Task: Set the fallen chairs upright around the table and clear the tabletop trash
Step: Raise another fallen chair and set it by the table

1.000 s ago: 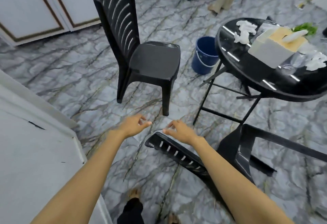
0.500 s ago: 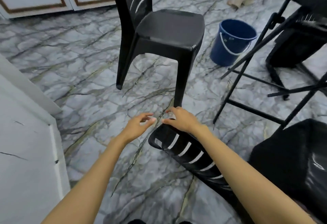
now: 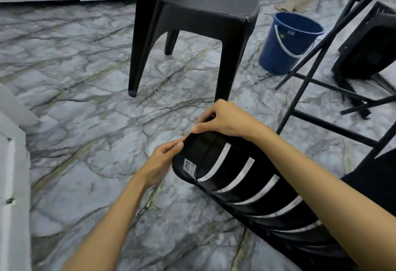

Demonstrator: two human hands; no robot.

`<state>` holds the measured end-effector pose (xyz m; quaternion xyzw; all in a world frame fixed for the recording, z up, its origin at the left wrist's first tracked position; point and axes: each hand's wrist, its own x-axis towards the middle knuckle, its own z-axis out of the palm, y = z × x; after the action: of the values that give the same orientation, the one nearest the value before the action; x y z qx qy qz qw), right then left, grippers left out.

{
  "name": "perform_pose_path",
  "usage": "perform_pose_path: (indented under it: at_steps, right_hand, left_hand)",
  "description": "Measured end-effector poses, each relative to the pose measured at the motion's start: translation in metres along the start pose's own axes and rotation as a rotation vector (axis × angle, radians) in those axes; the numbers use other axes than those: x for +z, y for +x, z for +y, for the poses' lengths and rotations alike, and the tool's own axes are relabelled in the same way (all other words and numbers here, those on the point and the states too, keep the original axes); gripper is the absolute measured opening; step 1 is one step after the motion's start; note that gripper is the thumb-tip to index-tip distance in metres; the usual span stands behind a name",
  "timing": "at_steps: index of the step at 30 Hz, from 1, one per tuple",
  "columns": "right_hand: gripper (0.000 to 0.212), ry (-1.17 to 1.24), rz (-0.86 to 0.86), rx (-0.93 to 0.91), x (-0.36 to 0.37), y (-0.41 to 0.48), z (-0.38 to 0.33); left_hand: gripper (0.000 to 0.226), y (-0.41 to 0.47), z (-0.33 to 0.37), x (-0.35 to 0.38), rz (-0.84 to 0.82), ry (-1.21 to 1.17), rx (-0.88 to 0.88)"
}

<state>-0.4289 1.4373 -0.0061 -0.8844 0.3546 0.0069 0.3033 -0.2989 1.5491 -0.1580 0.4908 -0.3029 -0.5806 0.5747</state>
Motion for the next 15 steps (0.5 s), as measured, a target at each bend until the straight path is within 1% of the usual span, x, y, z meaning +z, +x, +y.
perform_pose_path:
  at_steps: [2, 5, 8, 11, 14, 15]
  right_hand:
    - [0.021, 0.02, -0.003, 0.003, 0.0, -0.001, 0.001]
    - [0.016, 0.054, -0.011, 0.009, -0.001, -0.006, 0.0]
    - [0.018, 0.102, -0.034, 0.01, -0.017, -0.025, -0.009]
    - [0.02, 0.167, -0.024, 0.029, -0.057, -0.058, -0.024]
    - [0.021, 0.249, 0.001, 0.086, -0.112, -0.097, -0.038]
    - [0.021, 0.276, 0.007, 0.103, -0.132, -0.111, -0.041]
  left_hand:
    - [0.079, -0.002, 0.002, 0.005, 0.029, -0.04, 0.0]
    - [0.065, -0.011, 0.01, 0.015, 0.072, -0.076, 0.019]
    - [0.058, -0.028, 0.026, 0.031, 0.088, -0.095, 0.024]
    - [0.05, -0.043, 0.062, 0.059, 0.089, -0.064, 0.039]
    - [0.023, -0.055, 0.115, 0.101, 0.065, 0.001, 0.028]
    - [0.024, -0.06, 0.133, 0.116, 0.053, 0.029, 0.029]
